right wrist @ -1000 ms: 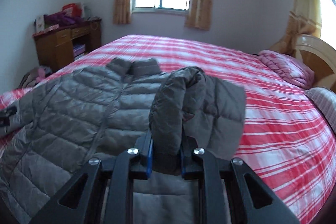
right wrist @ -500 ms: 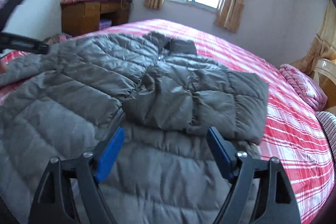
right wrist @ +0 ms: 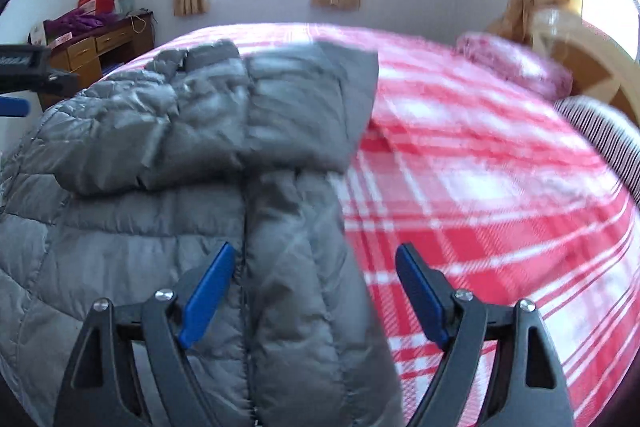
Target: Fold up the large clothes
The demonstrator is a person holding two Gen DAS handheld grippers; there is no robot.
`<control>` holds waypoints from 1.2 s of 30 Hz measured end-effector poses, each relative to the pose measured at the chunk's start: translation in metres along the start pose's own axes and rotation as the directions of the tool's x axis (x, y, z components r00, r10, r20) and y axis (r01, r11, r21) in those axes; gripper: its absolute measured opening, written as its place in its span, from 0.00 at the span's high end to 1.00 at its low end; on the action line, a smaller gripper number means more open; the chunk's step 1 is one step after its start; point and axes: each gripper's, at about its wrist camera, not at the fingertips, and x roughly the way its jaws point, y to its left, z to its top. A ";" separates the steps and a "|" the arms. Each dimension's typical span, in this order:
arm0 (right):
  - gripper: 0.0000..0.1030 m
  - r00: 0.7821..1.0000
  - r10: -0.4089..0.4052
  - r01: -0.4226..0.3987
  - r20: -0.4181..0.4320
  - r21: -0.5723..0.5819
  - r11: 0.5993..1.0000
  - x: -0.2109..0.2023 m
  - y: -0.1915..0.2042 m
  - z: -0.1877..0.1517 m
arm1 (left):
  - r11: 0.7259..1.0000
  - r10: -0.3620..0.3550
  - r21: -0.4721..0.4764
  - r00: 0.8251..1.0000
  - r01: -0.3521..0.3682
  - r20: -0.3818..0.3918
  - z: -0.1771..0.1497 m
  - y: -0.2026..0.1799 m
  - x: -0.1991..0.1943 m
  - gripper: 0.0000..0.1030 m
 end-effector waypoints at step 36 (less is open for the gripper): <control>0.11 0.994 0.076 -0.069 -0.072 0.104 0.992 -0.007 -0.031 -0.002 | 0.950 0.294 0.082 0.950 -0.303 0.105 -0.024 0.084 -0.008 0.36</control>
